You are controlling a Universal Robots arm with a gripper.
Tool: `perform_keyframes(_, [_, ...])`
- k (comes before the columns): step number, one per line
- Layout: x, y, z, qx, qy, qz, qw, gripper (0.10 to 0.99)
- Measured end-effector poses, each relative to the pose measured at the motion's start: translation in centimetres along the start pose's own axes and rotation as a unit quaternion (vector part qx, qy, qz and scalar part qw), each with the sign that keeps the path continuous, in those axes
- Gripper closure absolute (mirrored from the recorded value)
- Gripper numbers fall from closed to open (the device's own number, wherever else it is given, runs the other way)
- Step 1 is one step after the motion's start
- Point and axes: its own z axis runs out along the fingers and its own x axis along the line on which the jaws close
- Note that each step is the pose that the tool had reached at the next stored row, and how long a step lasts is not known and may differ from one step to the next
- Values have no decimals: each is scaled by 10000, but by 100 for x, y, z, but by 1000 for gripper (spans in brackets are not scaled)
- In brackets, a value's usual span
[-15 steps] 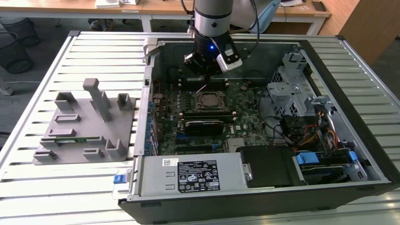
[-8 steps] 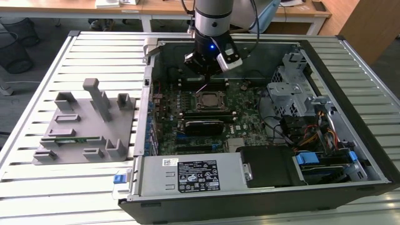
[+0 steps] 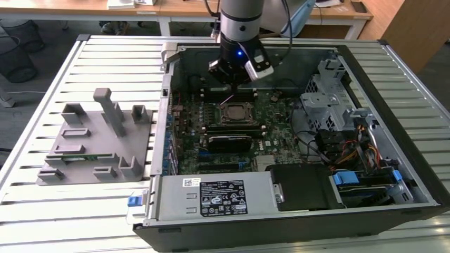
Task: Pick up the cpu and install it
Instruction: 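Install the first cpu locking lever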
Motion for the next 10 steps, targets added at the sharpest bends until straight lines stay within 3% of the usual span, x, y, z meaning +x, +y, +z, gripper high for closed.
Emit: perform_keyframes(10, [-54,9,55,0,1,-6,10000,973])
